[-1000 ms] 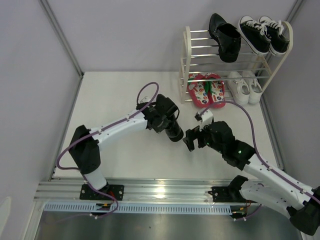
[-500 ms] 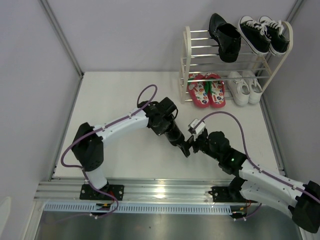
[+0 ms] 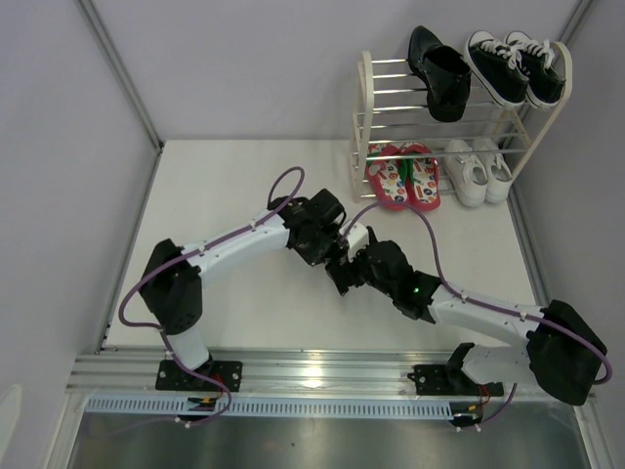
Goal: Place and organize the shoes onto the shoe shelf
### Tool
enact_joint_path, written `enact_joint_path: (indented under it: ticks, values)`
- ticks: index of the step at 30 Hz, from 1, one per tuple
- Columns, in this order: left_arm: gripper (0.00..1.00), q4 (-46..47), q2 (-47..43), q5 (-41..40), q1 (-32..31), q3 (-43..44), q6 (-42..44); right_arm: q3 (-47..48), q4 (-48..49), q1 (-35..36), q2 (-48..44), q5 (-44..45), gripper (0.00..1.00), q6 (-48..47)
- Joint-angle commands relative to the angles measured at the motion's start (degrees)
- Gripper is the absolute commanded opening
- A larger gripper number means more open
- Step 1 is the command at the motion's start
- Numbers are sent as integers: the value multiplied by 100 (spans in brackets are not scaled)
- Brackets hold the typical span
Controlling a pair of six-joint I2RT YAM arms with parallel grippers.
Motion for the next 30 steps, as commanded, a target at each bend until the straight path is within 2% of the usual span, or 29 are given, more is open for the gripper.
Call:
enact_joint_path:
  ticks: [1, 15, 18, 21, 22, 24, 25, 26, 28, 29, 30]
  values:
    - [0, 305, -366, 118, 28, 116, -270, 255, 470, 55, 228, 347, 99, 93]
    - [1, 481, -629, 364, 37, 2, -252, 88, 848, 116, 800, 927, 98, 260]
    - [0, 543, -682, 408, 20, -60, -200, 123, 971, 116, 923, 893, 87, 181]
    - [0, 622, -709, 443, 20, -139, -156, 272, 936, 116, 1116, 848, 61, 137]
    - [1, 622, -709, 443, 20, -148, -138, 333, 875, 116, 1178, 813, 41, 102]
    - [1, 613, -726, 391, 20, -113, -59, 492, 682, 116, 1266, 831, 22, 84]
    - [1, 605, -735, 356, 11, -130, -33, 518, 647, 116, 1318, 935, 4, 110]
    - [1, 596, -770, 329, 11, -113, 2, 527, 611, 107, 1319, 997, 0, 110]
    - [2, 543, -805, 224, 20, -113, 81, 484, 611, 116, 1232, 1120, 0, 128]
    - [8, 525, -849, 180, 28, -96, 151, 457, 628, 116, 1179, 1190, 0, 128]
    - [28, 438, -867, 119, 37, -95, 187, 379, 629, 116, 1126, 1208, 0, 119]
